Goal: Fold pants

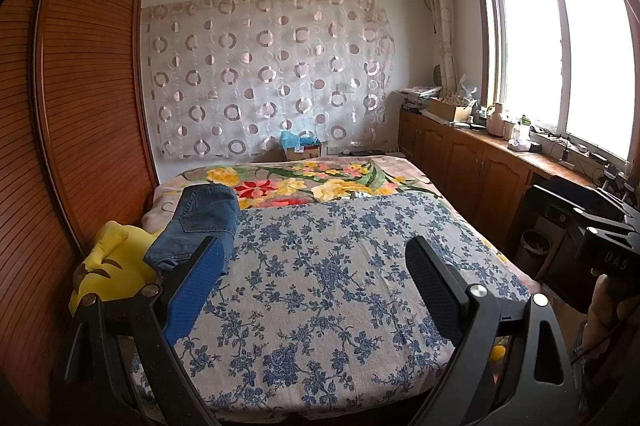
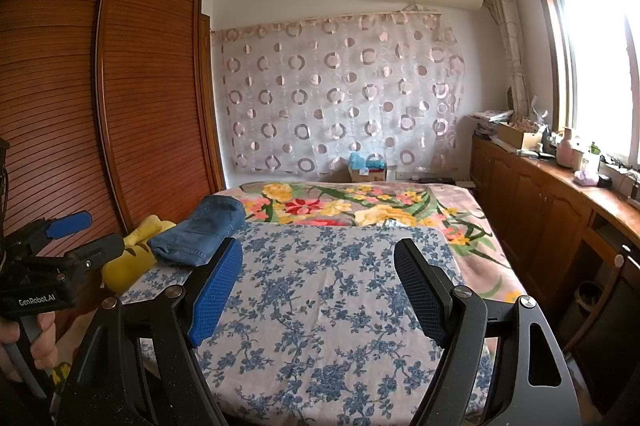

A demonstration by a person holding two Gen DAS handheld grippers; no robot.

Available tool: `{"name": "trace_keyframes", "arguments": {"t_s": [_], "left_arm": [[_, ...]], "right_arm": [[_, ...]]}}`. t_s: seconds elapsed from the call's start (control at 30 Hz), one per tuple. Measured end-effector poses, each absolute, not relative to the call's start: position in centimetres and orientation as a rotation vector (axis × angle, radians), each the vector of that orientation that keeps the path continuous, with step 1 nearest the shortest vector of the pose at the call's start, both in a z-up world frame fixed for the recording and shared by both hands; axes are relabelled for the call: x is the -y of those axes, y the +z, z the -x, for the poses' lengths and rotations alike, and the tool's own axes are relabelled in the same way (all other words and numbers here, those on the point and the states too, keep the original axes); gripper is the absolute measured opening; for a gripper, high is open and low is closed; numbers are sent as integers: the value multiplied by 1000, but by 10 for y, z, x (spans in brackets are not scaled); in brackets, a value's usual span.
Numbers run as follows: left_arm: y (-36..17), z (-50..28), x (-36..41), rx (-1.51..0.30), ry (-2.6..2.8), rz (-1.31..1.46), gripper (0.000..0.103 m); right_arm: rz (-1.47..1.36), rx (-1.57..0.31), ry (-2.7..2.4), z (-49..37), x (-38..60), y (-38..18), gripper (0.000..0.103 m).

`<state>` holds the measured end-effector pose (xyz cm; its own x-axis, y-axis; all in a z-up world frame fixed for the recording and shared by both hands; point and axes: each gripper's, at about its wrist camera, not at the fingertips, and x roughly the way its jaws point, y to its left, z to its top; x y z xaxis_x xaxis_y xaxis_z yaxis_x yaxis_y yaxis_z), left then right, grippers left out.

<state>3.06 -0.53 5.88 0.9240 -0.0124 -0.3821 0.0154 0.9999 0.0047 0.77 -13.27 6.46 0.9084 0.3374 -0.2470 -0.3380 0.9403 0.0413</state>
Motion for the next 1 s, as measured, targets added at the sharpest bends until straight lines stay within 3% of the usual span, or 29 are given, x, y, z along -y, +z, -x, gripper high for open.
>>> {"name": "trace_keyframes", "arguments": {"t_s": [1.0], "left_arm": [[57, -29, 2, -389, -13, -4, 93]], "right_arm": [[4, -254, 351, -7, 133, 66, 80]]}}
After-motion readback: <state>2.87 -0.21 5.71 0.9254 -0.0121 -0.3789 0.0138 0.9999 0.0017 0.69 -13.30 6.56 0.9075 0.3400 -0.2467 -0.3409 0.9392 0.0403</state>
